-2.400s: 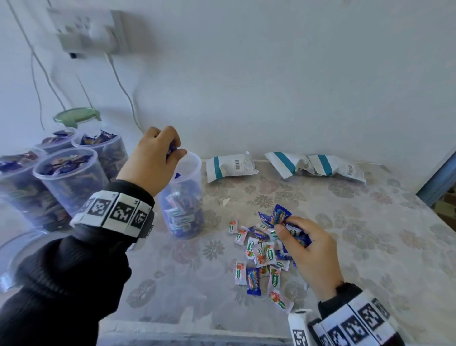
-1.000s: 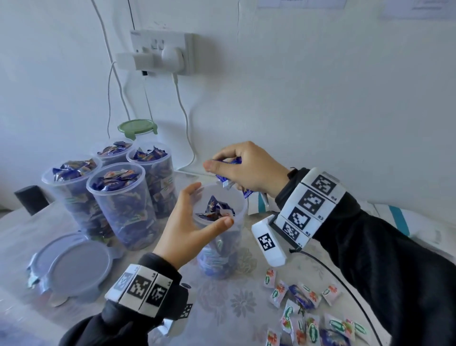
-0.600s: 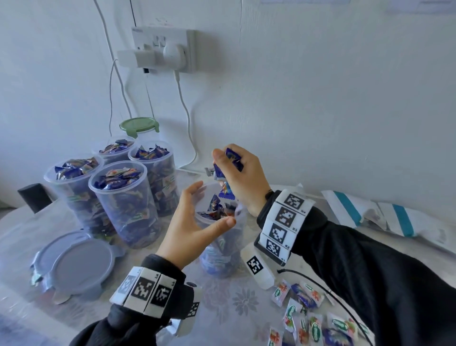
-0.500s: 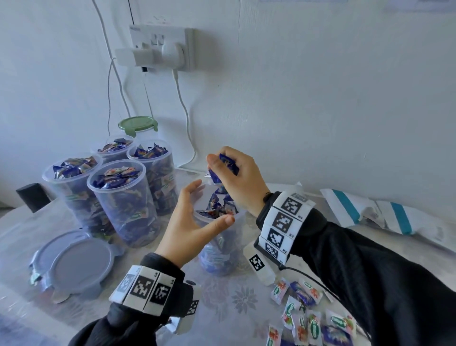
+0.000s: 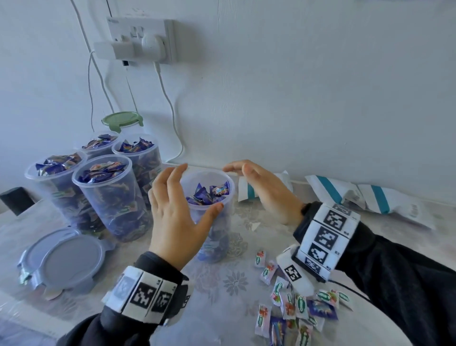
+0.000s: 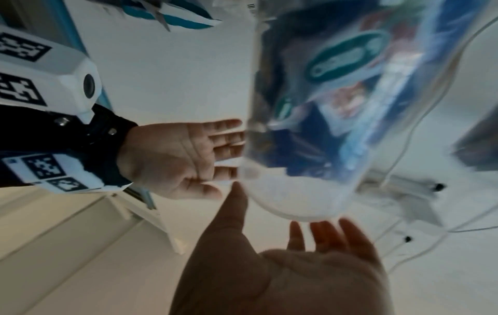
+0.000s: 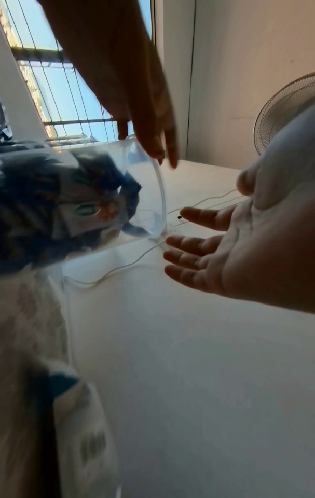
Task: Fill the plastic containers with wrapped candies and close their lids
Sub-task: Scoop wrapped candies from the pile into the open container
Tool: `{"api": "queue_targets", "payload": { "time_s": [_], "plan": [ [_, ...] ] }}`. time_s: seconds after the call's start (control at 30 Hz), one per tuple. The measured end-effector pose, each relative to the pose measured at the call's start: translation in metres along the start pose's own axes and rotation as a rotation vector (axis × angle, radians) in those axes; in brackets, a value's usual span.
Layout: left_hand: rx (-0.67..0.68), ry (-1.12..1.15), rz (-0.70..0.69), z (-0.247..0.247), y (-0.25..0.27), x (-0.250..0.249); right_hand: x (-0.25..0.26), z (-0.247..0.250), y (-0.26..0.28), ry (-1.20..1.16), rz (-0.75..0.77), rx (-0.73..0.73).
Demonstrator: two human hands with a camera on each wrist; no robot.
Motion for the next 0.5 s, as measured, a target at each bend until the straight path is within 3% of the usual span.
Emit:
{"api": "queue_targets", "payload": {
  "time_s": [0.07, 0.1, 0.2, 0.27, 0.33, 0.37, 0.5],
  "plan": [
    [-0.055, 0.059, -0.190, -0.001, 0.011, -0.014, -0.007, 0.013, 0.025, 0.048, -0.115, 0.025],
    [0.026, 0.144, -0.254, -0.004, 0.016, -0.019, -0.013, 0.019, 0.038, 0.124, -0.191, 0.126],
    [0.467, 0.255, -0.311, -0.023, 0.031, -0.030, -0.049, 0.025, 0.083, 0.387, -0.420, 0.518],
    [0.821, 0.090, -0.286, -0.047, 0.042, -0.028, -0.066, 0.022, 0.111, 0.541, -0.553, 0.665],
    [1.226, -0.206, -0.154, -0.069, 0.051, -0.022, -0.072, 0.018, 0.136, 0.639, -0.665, 0.754],
    [1.354, -0.313, -0.116, -0.075, 0.054, -0.021, -0.070, 0.016, 0.148, 0.650, -0.690, 0.783],
    [1.499, -0.445, -0.197, -0.085, 0.058, -0.029, -0.053, 0.006, 0.176, 0.620, -0.626, 0.819]
  ]
}}
Point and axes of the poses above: each hand's wrist, its own y-axis away from the middle knuckle, its own z-axis out of the back of the hand, x = y × z, the point moved 1 cm from there along -y, towards the middle knuckle, and after that the axes turned 2 degrees about x, right-handed, at the moved point
